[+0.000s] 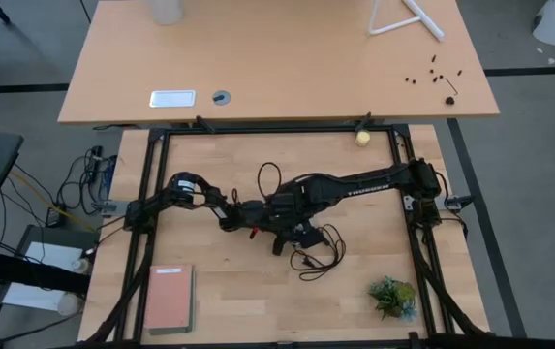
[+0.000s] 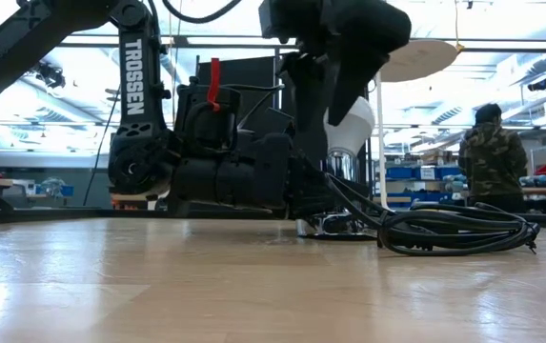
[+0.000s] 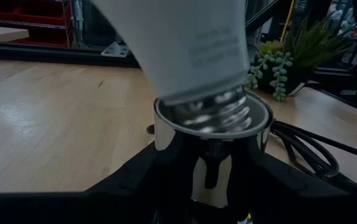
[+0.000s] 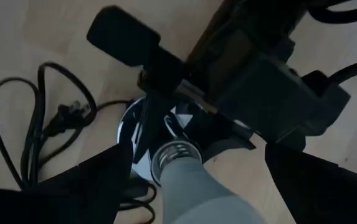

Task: Screw lightbulb
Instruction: Insert the white lightbulb into the silver lamp

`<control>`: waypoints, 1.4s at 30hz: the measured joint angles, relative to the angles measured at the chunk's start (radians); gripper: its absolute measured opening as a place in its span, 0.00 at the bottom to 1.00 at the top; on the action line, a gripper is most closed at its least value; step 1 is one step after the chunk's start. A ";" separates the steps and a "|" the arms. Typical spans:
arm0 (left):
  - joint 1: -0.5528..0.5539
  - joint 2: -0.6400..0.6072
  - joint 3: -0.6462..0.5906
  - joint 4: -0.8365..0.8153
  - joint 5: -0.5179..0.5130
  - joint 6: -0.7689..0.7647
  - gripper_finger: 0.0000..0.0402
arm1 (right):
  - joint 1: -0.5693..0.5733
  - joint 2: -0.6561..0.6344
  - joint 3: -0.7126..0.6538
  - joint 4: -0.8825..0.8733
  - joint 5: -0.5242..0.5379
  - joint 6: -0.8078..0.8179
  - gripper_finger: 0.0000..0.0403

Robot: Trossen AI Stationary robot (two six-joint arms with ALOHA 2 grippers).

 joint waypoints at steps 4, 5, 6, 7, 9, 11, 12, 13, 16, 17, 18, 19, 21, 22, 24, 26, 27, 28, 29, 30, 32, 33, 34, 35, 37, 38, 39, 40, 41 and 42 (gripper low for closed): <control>-0.001 0.000 -0.001 0.000 0.000 0.002 0.47 | 0.017 -0.001 0.000 0.015 0.014 0.006 0.93; -0.001 0.000 0.000 0.000 0.000 0.002 0.47 | 0.022 -0.001 0.000 0.006 0.019 0.004 0.93; -0.001 0.000 0.000 0.000 0.000 0.001 0.47 | 0.023 -0.002 0.000 -0.004 0.018 0.002 0.93; -0.001 0.000 0.000 0.000 0.000 -0.001 0.47 | 0.025 -0.002 0.000 -0.009 0.018 0.001 0.93; -0.001 0.000 0.000 0.000 0.001 -0.002 0.47 | 0.024 -0.002 0.000 -0.013 0.017 -0.013 0.93; -0.001 0.000 0.000 -0.001 0.001 -0.004 0.47 | 0.023 -0.002 0.000 -0.012 0.016 -0.031 0.93; -0.001 0.000 0.000 -0.001 0.001 -0.004 0.47 | 0.020 -0.002 0.000 -0.012 0.015 -0.045 0.93; -0.001 0.000 0.000 -0.001 0.001 -0.005 0.47 | 0.017 -0.002 0.000 -0.013 0.009 -0.061 0.93; -0.001 0.000 0.000 0.000 0.000 -0.006 0.47 | 0.005 -0.002 0.000 -0.014 -0.014 -0.103 0.93; -0.001 0.000 0.000 0.000 0.003 -0.006 0.47 | 0.000 -0.002 0.000 -0.015 -0.026 -0.119 0.93; 0.000 0.000 0.000 0.000 0.007 -0.006 0.47 | -0.008 -0.002 0.000 -0.015 -0.038 -0.126 0.93; 0.000 0.000 0.000 0.000 0.009 -0.006 0.47 | -0.016 -0.002 0.000 -0.015 -0.056 -0.131 0.93; 0.000 0.000 0.000 0.000 0.011 -0.007 0.47 | -0.036 -0.003 0.000 -0.016 -0.102 -0.139 0.93; 0.000 0.000 0.000 0.000 0.011 -0.008 0.47 | -0.045 -0.004 0.000 -0.017 -0.123 -0.149 0.92; 0.000 0.000 0.000 0.000 0.011 -0.008 0.47 | -0.059 -0.004 0.000 -0.023 -0.144 -0.180 0.92; 0.000 0.000 0.000 0.000 0.011 -0.008 0.47 | -0.069 -0.004 0.000 -0.025 -0.155 -0.213 0.92; 0.000 0.000 0.000 0.000 0.012 -0.008 0.47 | -0.071 -0.004 0.000 -0.027 -0.157 -0.232 0.92; 0.000 0.000 0.000 0.000 0.012 -0.008 0.47 | -0.074 -0.004 0.000 -0.029 -0.158 -0.249 0.92; 0.000 0.000 0.000 0.000 0.012 -0.007 0.47 | -0.077 -0.004 0.000 -0.031 -0.163 -0.263 0.92; 0.000 0.000 0.000 0.000 0.011 -0.004 0.47 | -0.080 -0.004 0.000 -0.032 -0.172 -0.273 0.92; 0.000 0.000 0.000 0.000 0.010 0.003 0.47 | -0.088 -0.004 0.000 -0.034 -0.190 -0.288 0.92; 0.000 0.000 0.000 -0.001 0.010 0.012 0.47 | -0.090 -0.004 -0.003 -0.031 -0.197 -0.292 0.92; 0.000 0.000 0.000 -0.002 0.010 0.021 0.47 | -0.094 -0.004 -0.009 -0.029 -0.201 -0.298 0.91; 0.000 0.000 0.000 -0.003 0.010 0.024 0.47 | -0.097 -0.004 -0.017 -0.025 -0.203 -0.303 0.90; 0.000 0.000 0.000 -0.005 0.009 0.027 0.47 | -0.103 -0.003 -0.036 -0.014 -0.213 -0.309 0.87; 0.000 0.000 0.000 -0.005 0.009 0.029 0.47 | -0.105 -0.003 -0.046 -0.010 -0.225 -0.312 0.86; 0.000 0.000 0.001 -0.006 0.009 0.033 0.47 | -0.107 -0.003 -0.055 -0.003 -0.232 -0.314 0.85; -0.001 0.000 0.001 -0.008 0.008 0.037 0.47 | -0.108 -0.003 -0.063 0.002 -0.233 -0.316 0.83; -0.001 0.000 0.001 -0.009 0.008 0.038 0.47 | -0.108 -0.003 -0.070 0.001 -0.234 -0.321 0.82; -0.001 0.000 0.001 -0.009 0.008 0.039 0.47 | -0.110 -0.003 -0.076 -0.001 -0.235 -0.321 0.80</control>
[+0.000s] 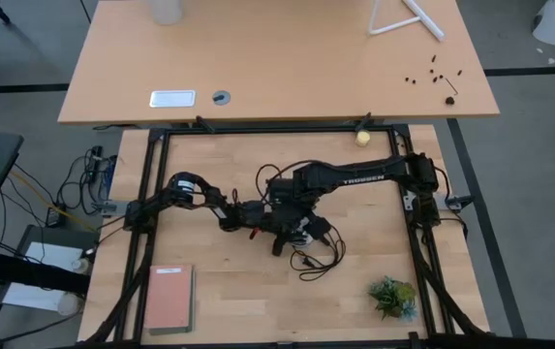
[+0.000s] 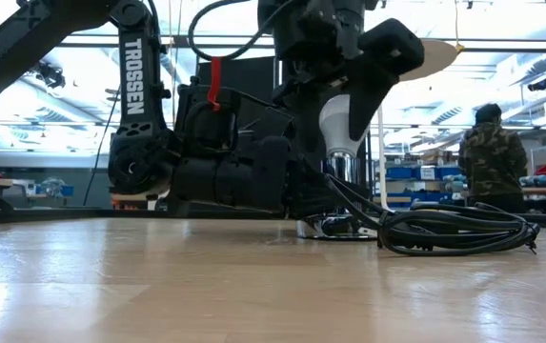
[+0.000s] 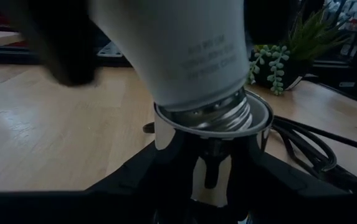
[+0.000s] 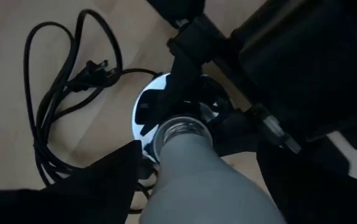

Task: Screw lightbulb
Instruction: Insert the white lightbulb into the silver lamp

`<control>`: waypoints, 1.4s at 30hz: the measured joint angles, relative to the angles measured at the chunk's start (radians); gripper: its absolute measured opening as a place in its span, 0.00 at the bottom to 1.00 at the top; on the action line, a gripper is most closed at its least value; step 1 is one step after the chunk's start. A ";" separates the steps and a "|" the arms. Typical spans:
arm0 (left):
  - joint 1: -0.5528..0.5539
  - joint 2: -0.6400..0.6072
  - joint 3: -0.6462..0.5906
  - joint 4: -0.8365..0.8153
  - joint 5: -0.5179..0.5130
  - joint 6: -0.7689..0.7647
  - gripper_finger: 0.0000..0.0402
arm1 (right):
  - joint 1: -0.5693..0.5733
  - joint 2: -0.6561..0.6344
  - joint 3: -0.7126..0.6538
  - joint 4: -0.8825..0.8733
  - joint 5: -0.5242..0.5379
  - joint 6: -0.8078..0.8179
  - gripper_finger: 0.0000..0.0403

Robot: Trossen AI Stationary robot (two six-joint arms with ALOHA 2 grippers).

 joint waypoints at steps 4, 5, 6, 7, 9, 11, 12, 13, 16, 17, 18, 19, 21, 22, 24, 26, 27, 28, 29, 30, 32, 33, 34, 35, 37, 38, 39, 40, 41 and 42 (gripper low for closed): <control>0.000 0.000 0.000 -0.005 -0.001 0.005 0.47 | -0.008 0.000 -0.012 -0.001 -0.047 0.005 0.74; 0.000 0.000 0.000 -0.006 -0.001 0.005 0.47 | -0.009 0.000 -0.018 -0.001 -0.052 0.005 0.73; 0.000 -0.001 0.000 -0.009 -0.001 0.006 0.47 | -0.009 0.000 -0.025 -0.001 -0.053 0.005 0.71; 0.000 -0.001 0.000 -0.009 -0.001 0.007 0.47 | -0.011 0.000 -0.034 0.001 -0.054 0.004 0.69; 0.000 -0.001 0.000 -0.010 -0.001 0.008 0.47 | -0.012 0.001 -0.049 0.003 -0.054 0.000 0.66; 0.000 -0.001 0.000 -0.011 -0.002 0.009 0.47 | -0.012 0.001 -0.057 0.010 -0.057 -0.011 0.64; 0.000 -0.001 0.000 -0.013 -0.002 0.009 0.47 | -0.012 0.001 -0.059 0.012 -0.059 -0.015 0.63; 0.000 -0.001 0.000 -0.013 -0.003 0.009 0.47 | -0.012 0.001 -0.059 0.014 -0.061 -0.016 0.63; 0.000 -0.001 0.000 -0.013 -0.003 0.009 0.47 | -0.015 -0.005 -0.061 0.026 -0.061 -0.012 0.63; 0.000 -0.001 0.000 -0.013 -0.003 0.009 0.47 | -0.016 -0.006 -0.062 0.032 -0.060 -0.009 0.64; 0.000 -0.001 0.000 -0.013 -0.004 0.009 0.47 | -0.017 -0.006 -0.062 0.035 -0.061 -0.003 0.64; 0.000 -0.001 0.000 -0.013 -0.004 0.008 0.47 | -0.020 -0.006 -0.062 0.035 -0.061 0.005 0.65; 0.000 -0.001 0.000 -0.013 -0.004 0.008 0.47 | -0.026 -0.006 -0.062 0.038 -0.076 0.019 0.65; 0.000 -0.001 0.000 -0.013 -0.004 0.008 0.47 | -0.028 -0.006 -0.062 0.041 -0.085 0.024 0.65; 0.000 -0.001 0.000 -0.013 -0.004 0.008 0.47 | -0.028 -0.006 -0.062 0.050 -0.088 0.028 0.64; 0.000 -0.001 0.000 -0.015 -0.004 0.008 0.47 | -0.028 -0.007 -0.062 0.058 -0.092 0.028 0.63; 0.000 -0.001 0.000 -0.015 -0.004 0.008 0.47 | -0.028 -0.008 -0.062 0.059 -0.094 0.028 0.62; 0.000 -0.001 0.000 -0.015 -0.004 0.008 0.47 | -0.028 -0.008 -0.062 0.059 -0.094 0.029 0.62; 0.000 -0.001 0.000 -0.015 -0.004 0.008 0.47 | -0.028 -0.008 -0.062 0.058 -0.094 0.029 0.62; 0.000 -0.001 0.000 -0.015 -0.004 0.008 0.47 | -0.028 -0.008 -0.062 0.057 -0.094 0.029 0.61; 0.000 -0.001 0.000 -0.015 -0.004 0.008 0.47 | -0.028 -0.008 -0.062 0.057 -0.090 0.028 0.62; 0.000 -0.001 0.000 -0.015 -0.004 0.007 0.47 | -0.028 -0.008 -0.061 0.054 -0.084 0.028 0.62; 0.000 -0.001 0.000 -0.015 -0.005 0.006 0.47 | -0.026 -0.008 -0.056 0.046 -0.070 0.025 0.62; 0.000 -0.001 0.000 -0.015 -0.009 0.005 0.47 | -0.022 -0.008 -0.050 0.039 -0.053 0.022 0.62; 0.001 -0.001 -0.001 -0.014 -0.012 0.005 0.47 | -0.007 -0.008 -0.038 0.041 -0.007 0.008 0.63; 0.001 -0.001 -0.001 -0.014 -0.012 0.006 0.47 | 0.000 -0.008 -0.034 0.039 0.009 -0.006 0.63; 0.001 -0.001 -0.001 -0.014 -0.012 0.006 0.47 | 0.008 -0.008 -0.029 0.038 0.024 -0.020 0.63; 0.001 -0.001 -0.001 -0.014 -0.012 0.006 0.47 | 0.016 -0.008 -0.027 0.039 0.035 -0.036 0.63; 0.001 -0.001 -0.001 -0.014 -0.012 0.006 0.47 | 0.025 -0.008 -0.026 0.047 0.045 -0.047 0.63; 0.001 -0.001 -0.001 -0.013 -0.012 0.006 0.47 | 0.033 -0.008 -0.025 0.053 0.054 -0.061 0.63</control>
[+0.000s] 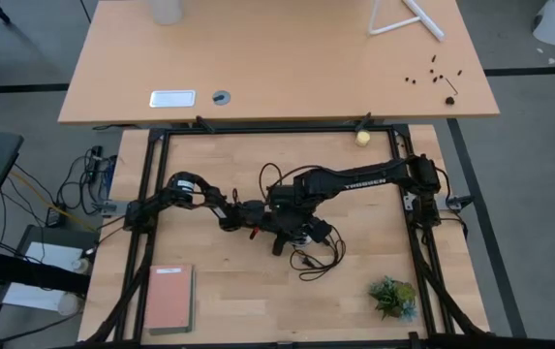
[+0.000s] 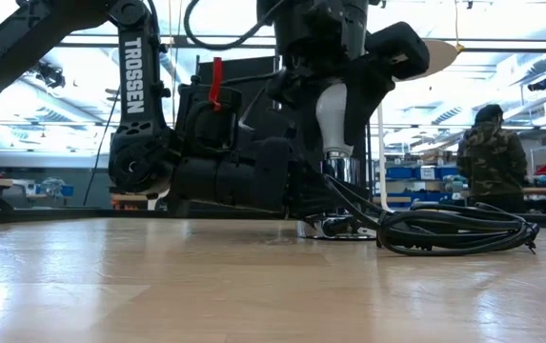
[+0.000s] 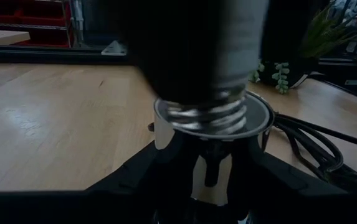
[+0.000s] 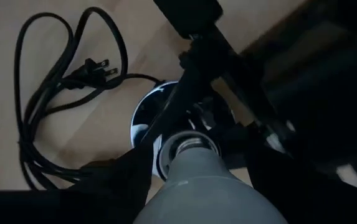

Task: Screw lightbulb
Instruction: Insert the white lightbulb into the silver lamp

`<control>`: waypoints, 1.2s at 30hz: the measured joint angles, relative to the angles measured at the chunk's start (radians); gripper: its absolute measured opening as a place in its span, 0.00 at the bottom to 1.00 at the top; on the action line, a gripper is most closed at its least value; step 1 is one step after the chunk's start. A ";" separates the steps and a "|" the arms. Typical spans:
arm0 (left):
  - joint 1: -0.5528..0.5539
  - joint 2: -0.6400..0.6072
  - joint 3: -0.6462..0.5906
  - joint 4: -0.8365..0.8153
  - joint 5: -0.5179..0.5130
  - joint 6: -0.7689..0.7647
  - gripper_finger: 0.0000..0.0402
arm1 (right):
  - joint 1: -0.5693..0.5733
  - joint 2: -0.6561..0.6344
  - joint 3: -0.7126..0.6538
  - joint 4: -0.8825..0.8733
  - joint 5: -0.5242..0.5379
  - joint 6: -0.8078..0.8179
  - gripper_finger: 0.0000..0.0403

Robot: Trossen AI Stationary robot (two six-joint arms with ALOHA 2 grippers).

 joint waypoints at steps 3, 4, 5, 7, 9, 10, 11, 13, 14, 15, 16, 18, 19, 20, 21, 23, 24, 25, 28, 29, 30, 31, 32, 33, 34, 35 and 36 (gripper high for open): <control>0.000 0.000 0.000 0.003 0.001 -0.001 0.47 | 0.020 0.003 0.002 0.001 0.033 -0.038 0.63; 0.000 0.000 0.000 0.004 0.001 -0.001 0.47 | 0.026 0.004 0.002 0.001 0.048 -0.050 0.63; 0.000 0.000 0.000 0.004 0.001 -0.001 0.47 | 0.032 0.004 0.002 0.001 0.061 -0.059 0.63; 0.000 0.000 0.000 0.004 0.002 -0.001 0.47 | 0.042 0.006 0.002 0.003 0.078 -0.066 0.63; 0.000 0.000 0.000 0.004 0.004 -0.001 0.47 | 0.050 0.007 0.002 0.004 0.083 -0.064 0.63; 0.000 0.000 0.000 0.004 0.005 -0.001 0.47 | 0.054 0.007 0.003 0.005 0.084 -0.063 0.63; 0.000 0.000 0.000 0.004 0.005 -0.001 0.47 | 0.057 0.007 0.003 0.008 0.085 -0.063 0.63; 0.000 0.000 0.000 0.004 0.005 -0.001 0.47 | 0.061 0.008 0.002 0.012 0.088 -0.067 0.63; 0.000 0.000 0.000 0.004 0.005 -0.002 0.47 | 0.062 0.008 -0.002 0.019 0.088 -0.071 0.63; 0.000 0.000 0.000 0.004 0.006 -0.002 0.47 | 0.062 0.009 -0.007 0.023 0.087 -0.078 0.63; 0.000 0.000 0.000 0.003 0.006 -0.002 0.47 | 0.062 0.009 -0.012 0.031 0.084 -0.082 0.63; 0.000 0.000 0.000 0.003 0.008 -0.001 0.47 | 0.060 0.007 -0.023 0.045 0.070 -0.092 0.63; 0.000 0.000 0.000 0.003 0.008 -0.002 0.47 | 0.057 0.006 -0.026 0.049 0.065 -0.094 0.63; 0.000 0.000 0.000 0.002 0.008 -0.002 0.47 | 0.055 0.005 -0.028 0.052 0.062 -0.095 0.63; 0.000 0.000 0.000 0.003 0.008 -0.002 0.47 | 0.053 0.005 -0.029 0.054 0.061 -0.095 0.63; 0.000 0.000 0.000 0.003 0.008 -0.002 0.47 | 0.048 0.005 -0.030 0.062 0.054 -0.089 0.63; 0.000 0.000 0.000 0.003 0.008 -0.003 0.47 | 0.044 0.006 -0.030 0.065 0.047 -0.086 0.63; 0.000 0.000 0.000 0.003 0.008 -0.003 0.47 | 0.041 0.006 -0.030 0.066 0.037 -0.086 0.63; 0.000 0.000 0.000 0.003 0.008 -0.002 0.47 | 0.037 0.006 -0.031 0.072 0.018 -0.083 0.63; 0.000 0.000 0.000 0.003 0.008 -0.002 0.47 | 0.037 0.006 -0.031 0.072 0.018 -0.079 0.63; 0.000 0.000 0.000 0.003 0.008 -0.002 0.47 | 0.035 0.006 -0.031 0.072 0.018 -0.073 0.63; 0.000 0.000 0.000 0.003 0.008 -0.002 0.47 | 0.032 0.006 -0.031 0.071 0.018 -0.059 0.63; 0.000 0.000 0.000 0.003 0.008 -0.002 0.47 | 0.028 0.007 -0.031 0.069 0.016 -0.044 0.63; 0.000 0.000 0.000 0.003 0.008 -0.002 0.47 | 0.025 0.007 -0.031 0.068 0.011 -0.026 0.63; 0.000 0.000 0.000 0.003 0.008 -0.002 0.47 | 0.022 0.007 -0.031 0.069 0.003 -0.009 0.63; 0.000 0.000 0.000 0.003 0.008 -0.002 0.47 | 0.021 0.007 -0.031 0.070 -0.001 0.003 0.63; 0.000 0.000 0.000 0.003 0.008 -0.002 0.47 | 0.021 0.008 -0.031 0.072 -0.002 0.015 0.63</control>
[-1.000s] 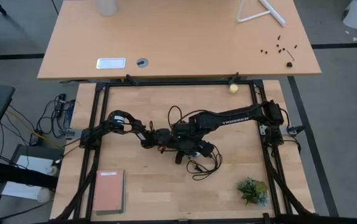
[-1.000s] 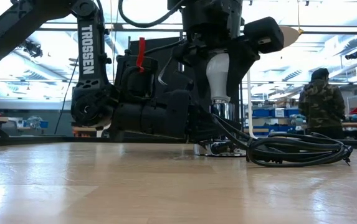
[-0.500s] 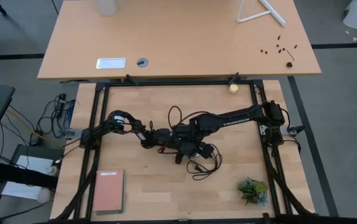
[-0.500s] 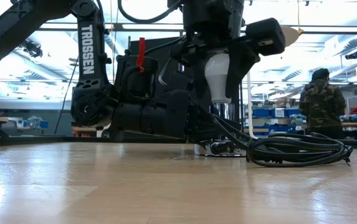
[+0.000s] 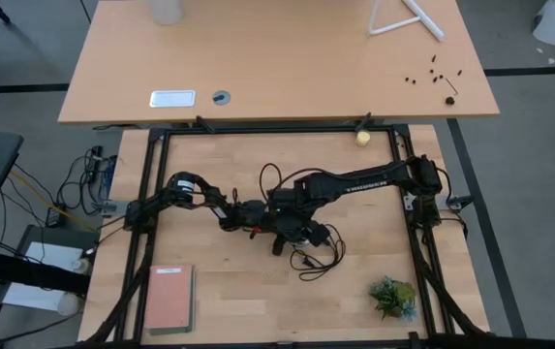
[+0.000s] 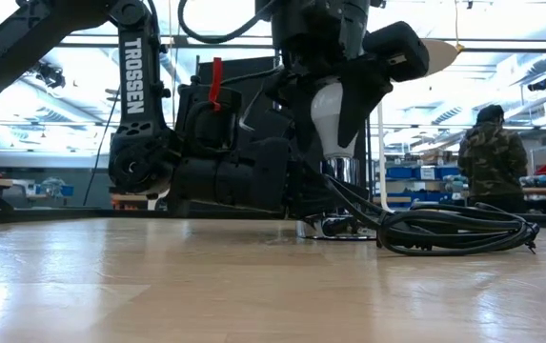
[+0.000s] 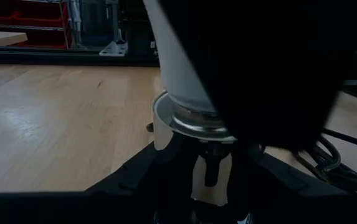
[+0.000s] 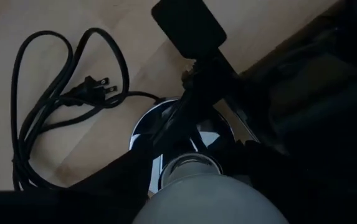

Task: Screw lightbulb
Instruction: Insert the white lightbulb into the silver lamp

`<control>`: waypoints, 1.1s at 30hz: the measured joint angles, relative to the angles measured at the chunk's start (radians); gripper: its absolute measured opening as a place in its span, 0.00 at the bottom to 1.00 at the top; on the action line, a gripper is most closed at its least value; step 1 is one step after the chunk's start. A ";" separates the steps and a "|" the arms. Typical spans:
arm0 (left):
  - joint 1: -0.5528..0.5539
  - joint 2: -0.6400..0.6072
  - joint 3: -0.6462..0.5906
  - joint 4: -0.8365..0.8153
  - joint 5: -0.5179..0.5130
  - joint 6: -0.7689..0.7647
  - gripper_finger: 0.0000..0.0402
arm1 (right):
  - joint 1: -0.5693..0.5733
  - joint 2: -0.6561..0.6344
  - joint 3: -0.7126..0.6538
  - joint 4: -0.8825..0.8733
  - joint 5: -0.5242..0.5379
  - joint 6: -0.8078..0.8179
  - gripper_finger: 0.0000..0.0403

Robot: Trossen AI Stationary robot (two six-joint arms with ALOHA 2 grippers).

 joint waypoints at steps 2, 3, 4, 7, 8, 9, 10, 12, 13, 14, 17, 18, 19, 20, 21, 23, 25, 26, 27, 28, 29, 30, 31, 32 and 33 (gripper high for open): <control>0.000 0.000 0.000 0.003 0.000 0.001 0.47 | 0.000 0.002 -0.001 0.000 0.004 0.018 0.63; 0.000 0.000 0.000 0.001 0.000 0.000 0.47 | 0.000 0.002 -0.001 -0.002 0.006 0.033 0.63; 0.000 0.000 0.000 0.001 0.000 0.000 0.47 | 0.000 0.002 -0.001 -0.003 0.007 0.055 0.63; 0.000 0.000 0.000 0.000 0.000 0.000 0.47 | 0.001 0.002 -0.001 0.001 0.015 0.119 0.63; 0.000 0.000 0.000 0.001 0.000 0.000 0.47 | 0.001 0.002 -0.001 0.003 0.021 0.136 0.63; 0.000 0.000 0.000 0.000 0.000 0.000 0.47 | 0.002 0.002 -0.001 0.005 0.028 0.149 0.63; 0.000 0.000 0.000 0.000 0.000 0.000 0.47 | 0.002 0.002 -0.001 0.006 0.033 0.164 0.63; 0.000 0.000 0.000 0.000 0.000 -0.001 0.47 | 0.002 0.002 -0.001 0.006 0.035 0.200 0.63; 0.000 0.000 0.000 0.000 0.000 -0.003 0.47 | 0.002 0.002 -0.001 0.006 0.038 0.219 0.63; 0.000 0.000 0.000 0.000 0.000 -0.004 0.47 | 0.002 0.002 -0.001 0.006 0.041 0.238 0.63; 0.000 0.000 0.000 0.000 0.000 -0.004 0.47 | 0.002 0.002 -0.001 0.008 0.045 0.308 0.63; 0.000 0.000 0.000 0.000 0.000 -0.004 0.47 | 0.002 0.002 -0.001 0.009 0.048 0.336 0.63; 0.000 0.000 0.000 -0.001 0.000 -0.004 0.47 | 0.002 0.002 -0.001 0.009 0.050 0.366 0.63; 0.000 0.000 0.000 -0.001 -0.001 -0.004 0.47 | 0.002 0.002 -0.001 0.010 0.051 0.400 0.63; 0.000 0.000 0.000 -0.001 -0.004 -0.004 0.47 | 0.003 0.002 -0.001 0.010 0.054 0.435 0.63; -0.001 0.000 0.000 -0.001 -0.008 -0.005 0.47 | 0.009 0.002 -0.001 0.010 0.072 0.517 0.63; -0.001 0.000 0.000 -0.002 -0.010 -0.013 0.47 | 0.017 0.002 -0.001 0.010 0.094 0.597 0.63; -0.001 0.000 0.000 -0.002 -0.011 -0.016 0.47 | 0.021 0.002 -0.001 0.009 0.104 0.636 0.63; -0.001 0.000 0.000 -0.003 -0.011 -0.018 0.47 | 0.025 0.002 -0.001 0.009 0.111 0.671 0.63; -0.001 0.000 0.000 -0.003 -0.011 -0.018 0.47 | 0.029 0.002 -0.001 0.009 0.119 0.705 0.64; -0.001 0.000 0.000 -0.003 -0.011 -0.018 0.47 | 0.033 0.002 -0.001 0.008 0.130 0.739 0.64; -0.001 0.000 0.000 -0.003 -0.011 -0.018 0.47 | 0.038 0.003 -0.001 0.008 0.144 0.775 0.65; -0.001 0.000 0.000 -0.003 -0.011 -0.018 0.47 | 0.042 0.003 -0.001 0.007 0.156 0.810 0.65; -0.001 0.000 0.000 -0.003 -0.011 -0.018 0.47 | 0.044 0.003 -0.001 0.007 0.165 0.846 0.66; -0.001 0.000 0.000 -0.003 -0.012 -0.018 0.47 | 0.044 0.003 -0.001 0.007 0.171 0.889 0.66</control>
